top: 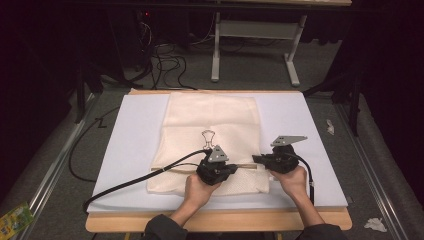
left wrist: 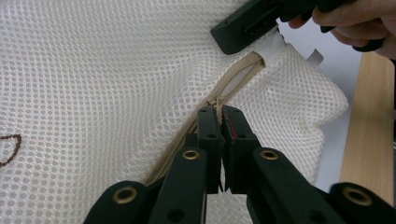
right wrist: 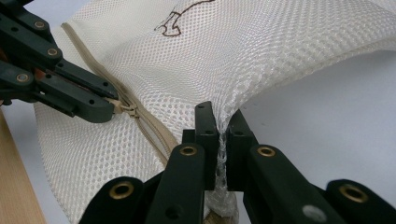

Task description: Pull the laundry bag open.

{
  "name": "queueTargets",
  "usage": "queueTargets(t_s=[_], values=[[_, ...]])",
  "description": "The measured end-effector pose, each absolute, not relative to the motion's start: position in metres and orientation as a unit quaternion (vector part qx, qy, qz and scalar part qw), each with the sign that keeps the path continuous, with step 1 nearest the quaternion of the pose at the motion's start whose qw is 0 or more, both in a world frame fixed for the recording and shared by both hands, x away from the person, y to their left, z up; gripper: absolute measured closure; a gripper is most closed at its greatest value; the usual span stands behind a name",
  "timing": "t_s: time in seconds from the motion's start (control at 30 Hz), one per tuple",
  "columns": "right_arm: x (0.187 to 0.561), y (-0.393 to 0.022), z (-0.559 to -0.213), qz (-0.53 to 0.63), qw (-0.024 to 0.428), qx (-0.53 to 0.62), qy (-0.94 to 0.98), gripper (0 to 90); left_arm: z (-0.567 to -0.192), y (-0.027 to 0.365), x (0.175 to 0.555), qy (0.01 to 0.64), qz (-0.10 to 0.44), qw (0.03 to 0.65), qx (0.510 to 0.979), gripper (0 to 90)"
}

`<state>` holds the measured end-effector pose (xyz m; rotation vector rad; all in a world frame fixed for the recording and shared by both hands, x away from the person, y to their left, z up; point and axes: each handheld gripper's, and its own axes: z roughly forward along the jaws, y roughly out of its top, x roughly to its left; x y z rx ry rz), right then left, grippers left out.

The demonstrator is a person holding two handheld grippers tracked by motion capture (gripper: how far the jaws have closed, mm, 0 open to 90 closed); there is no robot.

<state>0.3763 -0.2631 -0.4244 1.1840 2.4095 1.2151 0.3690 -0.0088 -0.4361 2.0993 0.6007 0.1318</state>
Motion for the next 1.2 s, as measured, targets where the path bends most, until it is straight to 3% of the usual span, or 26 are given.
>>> queueTargets(t_s=[1.2], values=[[0.38,-0.265,-0.429,0.408,0.092,0.409,0.811,88.2,-0.43,0.02,0.368,0.255,0.075,0.456,0.85,87.3]])
